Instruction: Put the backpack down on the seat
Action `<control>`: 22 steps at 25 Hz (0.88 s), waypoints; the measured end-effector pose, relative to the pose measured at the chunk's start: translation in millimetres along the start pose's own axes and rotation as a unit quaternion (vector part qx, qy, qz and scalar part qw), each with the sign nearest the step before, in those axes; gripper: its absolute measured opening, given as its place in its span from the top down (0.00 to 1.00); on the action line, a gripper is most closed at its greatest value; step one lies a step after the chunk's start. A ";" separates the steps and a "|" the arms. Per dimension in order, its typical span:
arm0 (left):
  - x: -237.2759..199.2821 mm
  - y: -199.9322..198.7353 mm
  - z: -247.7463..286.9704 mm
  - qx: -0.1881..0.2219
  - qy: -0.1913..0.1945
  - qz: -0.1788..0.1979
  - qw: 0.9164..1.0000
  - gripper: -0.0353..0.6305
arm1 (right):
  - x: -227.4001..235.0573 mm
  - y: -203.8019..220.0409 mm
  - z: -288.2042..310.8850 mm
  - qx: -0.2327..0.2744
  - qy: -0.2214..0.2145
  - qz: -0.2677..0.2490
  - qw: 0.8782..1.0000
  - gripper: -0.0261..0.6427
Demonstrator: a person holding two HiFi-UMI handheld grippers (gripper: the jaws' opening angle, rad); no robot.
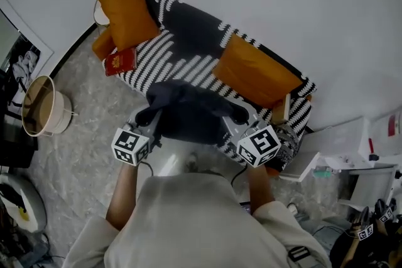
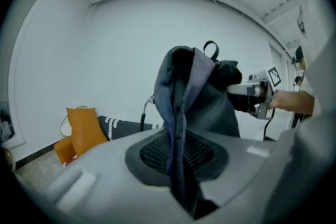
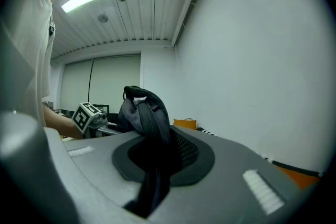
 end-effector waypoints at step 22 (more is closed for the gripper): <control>-122.0 -56.4 140.9 0.014 0.004 -0.025 1.000 0.87 | 140.9 -25.6 130.1 -0.024 0.003 0.024 0.999 0.90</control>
Point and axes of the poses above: the fingertips, and each gripper's own axes: z forward along the fingers, x to its right, y out of its underside, the point moved 7 cm from there along -z, backward along the fingers, and after that the axes turned 13 degrees about -x, right-handed, at the moved point
